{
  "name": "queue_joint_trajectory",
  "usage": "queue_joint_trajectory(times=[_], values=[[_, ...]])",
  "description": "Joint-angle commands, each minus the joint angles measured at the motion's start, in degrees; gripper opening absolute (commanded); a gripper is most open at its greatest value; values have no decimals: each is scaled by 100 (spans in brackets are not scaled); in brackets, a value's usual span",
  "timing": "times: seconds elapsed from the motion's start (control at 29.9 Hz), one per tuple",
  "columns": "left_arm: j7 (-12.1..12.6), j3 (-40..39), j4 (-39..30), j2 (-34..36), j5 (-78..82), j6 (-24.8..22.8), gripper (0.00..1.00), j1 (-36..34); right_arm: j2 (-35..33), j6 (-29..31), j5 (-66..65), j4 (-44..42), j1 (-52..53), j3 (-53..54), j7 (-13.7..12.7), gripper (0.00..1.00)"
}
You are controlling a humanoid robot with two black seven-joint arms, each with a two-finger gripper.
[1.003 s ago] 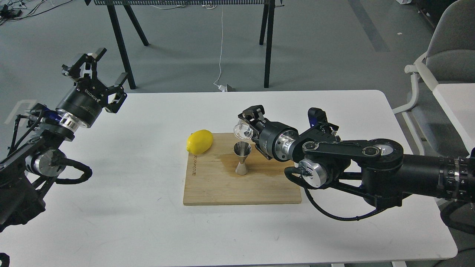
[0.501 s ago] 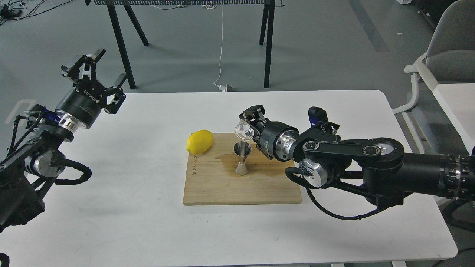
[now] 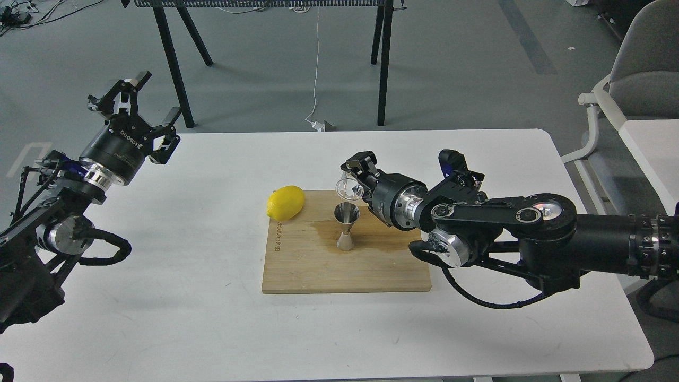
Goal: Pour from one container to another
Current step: 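Tilt the clear glass with the right gripper over the jigger, then hold the glass tilted above the jigger to pour into it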
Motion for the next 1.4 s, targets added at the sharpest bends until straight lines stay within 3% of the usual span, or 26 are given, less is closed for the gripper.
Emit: queue_joint_trajectory(times=[0.0, 1.37], values=[[0, 0, 1, -1, 0, 0, 82, 0, -5, 0, -1, 0, 8, -24, 0, 48], [0, 0, 45, -18, 0, 0, 82, 9, 180, 0, -185, -35, 474, -665, 62, 48]])
